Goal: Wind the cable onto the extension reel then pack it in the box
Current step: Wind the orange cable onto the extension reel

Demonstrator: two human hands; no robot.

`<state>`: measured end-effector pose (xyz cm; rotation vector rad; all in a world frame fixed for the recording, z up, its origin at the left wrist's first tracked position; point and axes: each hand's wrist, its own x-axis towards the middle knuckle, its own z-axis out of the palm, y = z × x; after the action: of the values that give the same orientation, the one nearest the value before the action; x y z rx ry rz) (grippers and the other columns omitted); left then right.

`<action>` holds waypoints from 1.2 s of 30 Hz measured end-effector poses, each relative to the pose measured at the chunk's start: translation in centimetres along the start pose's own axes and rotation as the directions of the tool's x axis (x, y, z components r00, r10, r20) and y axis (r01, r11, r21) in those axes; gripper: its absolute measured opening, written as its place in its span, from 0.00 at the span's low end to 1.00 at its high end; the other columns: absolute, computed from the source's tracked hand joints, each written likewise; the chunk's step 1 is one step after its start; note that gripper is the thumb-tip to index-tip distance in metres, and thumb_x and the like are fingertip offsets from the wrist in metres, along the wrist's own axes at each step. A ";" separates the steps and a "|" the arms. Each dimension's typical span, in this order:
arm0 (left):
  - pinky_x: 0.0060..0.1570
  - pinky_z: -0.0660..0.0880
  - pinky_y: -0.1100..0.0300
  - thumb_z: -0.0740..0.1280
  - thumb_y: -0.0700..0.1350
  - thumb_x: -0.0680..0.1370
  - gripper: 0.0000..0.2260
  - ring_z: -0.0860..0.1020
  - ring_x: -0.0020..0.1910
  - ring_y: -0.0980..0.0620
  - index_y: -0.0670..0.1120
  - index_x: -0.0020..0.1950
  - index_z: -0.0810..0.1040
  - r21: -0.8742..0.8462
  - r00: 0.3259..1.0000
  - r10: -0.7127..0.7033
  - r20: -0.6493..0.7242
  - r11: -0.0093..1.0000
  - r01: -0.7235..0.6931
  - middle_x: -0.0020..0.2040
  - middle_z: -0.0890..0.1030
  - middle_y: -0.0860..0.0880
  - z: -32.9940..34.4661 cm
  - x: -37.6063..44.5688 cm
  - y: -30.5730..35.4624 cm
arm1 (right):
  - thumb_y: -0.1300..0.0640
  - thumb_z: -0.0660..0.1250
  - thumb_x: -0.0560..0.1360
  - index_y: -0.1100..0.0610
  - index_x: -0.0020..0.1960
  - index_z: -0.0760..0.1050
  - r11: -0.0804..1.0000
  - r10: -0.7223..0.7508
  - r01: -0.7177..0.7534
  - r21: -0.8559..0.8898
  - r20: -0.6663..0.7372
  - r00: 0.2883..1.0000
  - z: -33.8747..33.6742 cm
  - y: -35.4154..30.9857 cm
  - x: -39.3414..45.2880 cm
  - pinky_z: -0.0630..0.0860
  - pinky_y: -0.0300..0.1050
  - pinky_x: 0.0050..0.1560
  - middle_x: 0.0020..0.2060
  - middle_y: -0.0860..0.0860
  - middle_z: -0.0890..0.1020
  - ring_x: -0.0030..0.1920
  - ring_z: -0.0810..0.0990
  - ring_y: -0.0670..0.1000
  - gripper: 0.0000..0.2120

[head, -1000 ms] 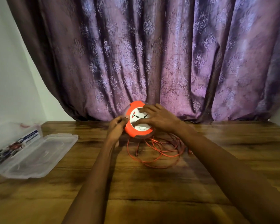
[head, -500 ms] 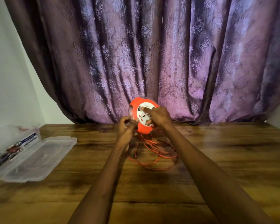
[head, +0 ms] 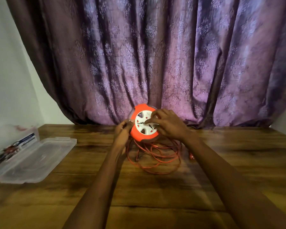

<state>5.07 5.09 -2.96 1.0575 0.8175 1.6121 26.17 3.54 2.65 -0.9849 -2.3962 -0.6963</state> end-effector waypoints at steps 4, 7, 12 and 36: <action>0.45 0.78 0.56 0.67 0.41 0.79 0.08 0.79 0.44 0.47 0.38 0.54 0.81 0.118 1.000 -0.011 -0.007 0.993 0.012 0.49 0.84 0.40 -1.0 0.4 1.1 | 0.49 0.59 0.75 0.36 0.69 0.71 0.964 -0.142 0.188 -0.188 0.233 0.962 -1.1 -1.1 0.6 0.66 0.53 0.62 0.74 0.52 0.69 0.71 0.69 0.57 0.23; 0.48 0.79 0.55 0.68 0.44 0.79 0.12 0.81 0.44 0.46 0.37 0.58 0.81 0.165 0.997 -0.052 0.049 0.985 0.043 0.51 0.84 0.39 -1.3 0.3 1.6 | 0.49 0.52 0.81 0.33 0.71 0.66 0.907 -0.240 0.326 -0.266 0.308 0.920 -1.1 -1.6 1.4 0.59 0.50 0.64 0.77 0.53 0.65 0.74 0.65 0.57 0.21; 0.27 0.73 0.65 0.67 0.43 0.80 0.04 0.77 0.29 0.56 0.46 0.45 0.78 0.207 0.997 -0.001 0.083 0.978 -0.016 0.34 0.82 0.51 -0.7 -0.2 1.4 | 0.46 0.56 0.80 0.35 0.74 0.63 0.850 -0.181 0.311 -0.426 0.319 0.931 -1.3 -0.9 2.3 0.63 0.55 0.62 0.64 0.52 0.77 0.67 0.70 0.58 0.23; 0.40 0.78 0.58 0.67 0.41 0.80 0.05 0.80 0.37 0.54 0.44 0.47 0.82 0.120 1.000 0.013 0.025 0.993 -0.016 0.40 0.85 0.49 -0.9 0.1 1.5 | 0.51 0.57 0.77 0.37 0.66 0.74 0.939 -0.237 0.269 -0.215 0.161 0.958 -0.5 -1.6 0.7 0.68 0.52 0.58 0.70 0.52 0.73 0.69 0.71 0.56 0.20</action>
<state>3.66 4.73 -1.96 1.1681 0.9022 1.5756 24.67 2.63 2.99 -0.8404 -2.6318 -1.0601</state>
